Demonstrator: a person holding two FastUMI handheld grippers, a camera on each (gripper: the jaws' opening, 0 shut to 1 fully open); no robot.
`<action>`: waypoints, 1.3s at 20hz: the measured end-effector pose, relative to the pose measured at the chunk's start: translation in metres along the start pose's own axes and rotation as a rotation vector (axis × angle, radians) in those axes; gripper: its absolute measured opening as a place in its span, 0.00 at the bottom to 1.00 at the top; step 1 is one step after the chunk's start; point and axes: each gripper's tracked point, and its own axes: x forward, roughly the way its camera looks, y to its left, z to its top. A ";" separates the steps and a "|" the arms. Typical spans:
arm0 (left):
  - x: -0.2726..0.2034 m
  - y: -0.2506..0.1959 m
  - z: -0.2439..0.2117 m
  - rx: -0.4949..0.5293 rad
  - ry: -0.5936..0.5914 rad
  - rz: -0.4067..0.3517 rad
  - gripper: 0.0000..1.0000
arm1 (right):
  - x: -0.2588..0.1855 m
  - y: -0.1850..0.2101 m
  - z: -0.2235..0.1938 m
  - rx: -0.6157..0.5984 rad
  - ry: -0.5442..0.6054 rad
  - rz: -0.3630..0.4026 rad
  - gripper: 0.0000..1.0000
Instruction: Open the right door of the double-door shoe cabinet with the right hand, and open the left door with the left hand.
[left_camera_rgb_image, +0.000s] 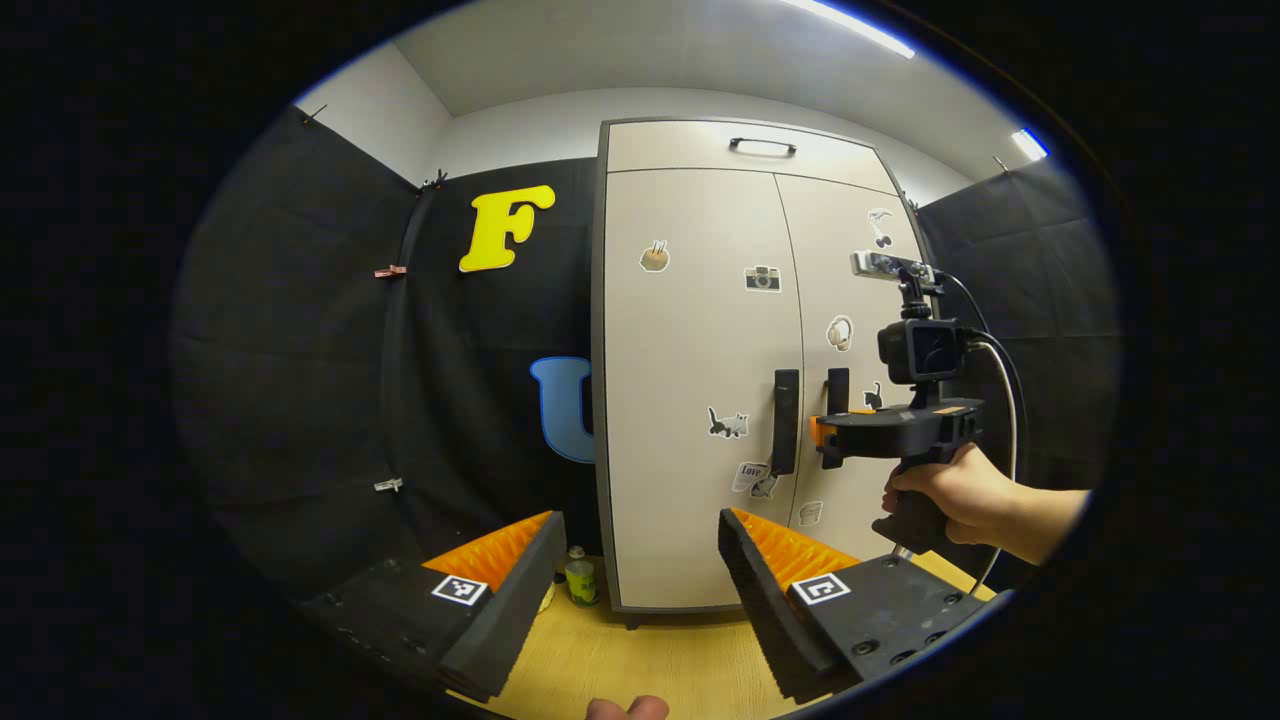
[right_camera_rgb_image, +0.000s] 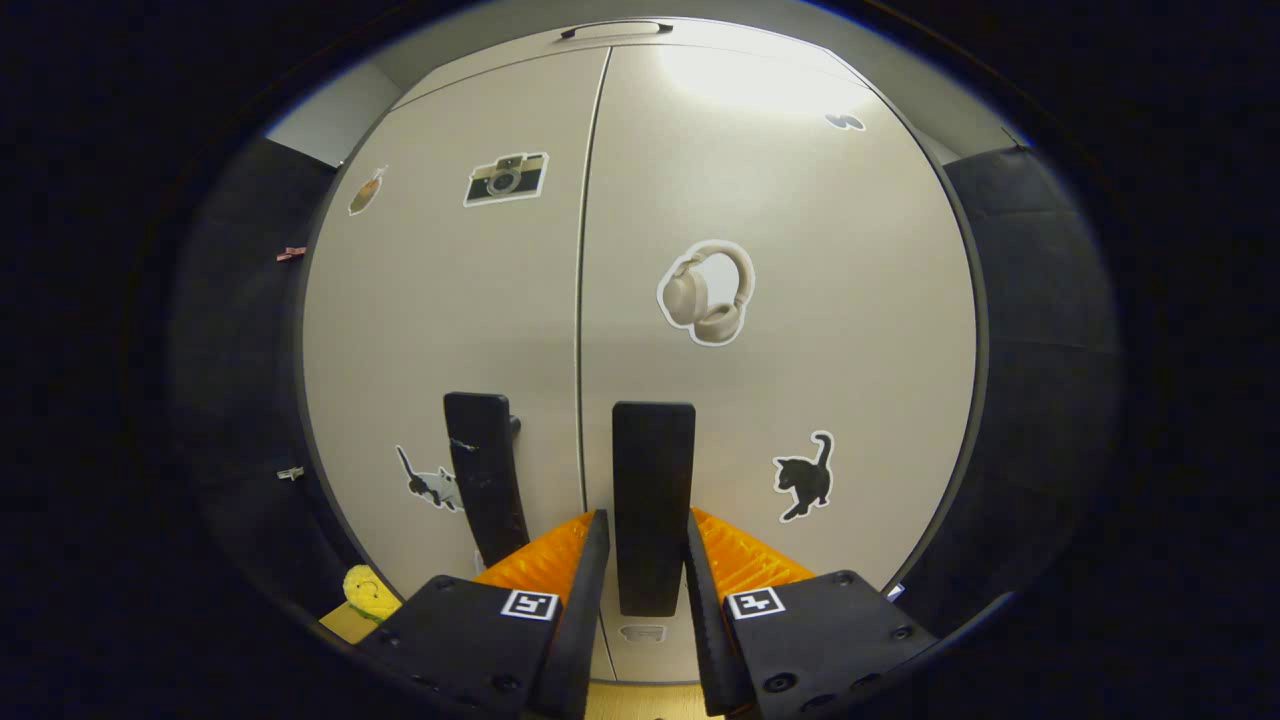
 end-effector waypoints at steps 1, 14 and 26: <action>0.001 0.002 0.000 0.000 0.002 0.005 0.95 | 0.000 0.000 0.001 0.019 -0.004 -0.010 0.45; -0.009 0.016 0.006 0.002 -0.010 0.038 0.95 | -0.006 -0.006 0.003 -0.001 0.002 -0.037 0.16; -0.030 -0.008 0.016 0.015 -0.018 0.041 0.95 | -0.042 -0.019 0.011 0.037 -0.009 0.033 0.15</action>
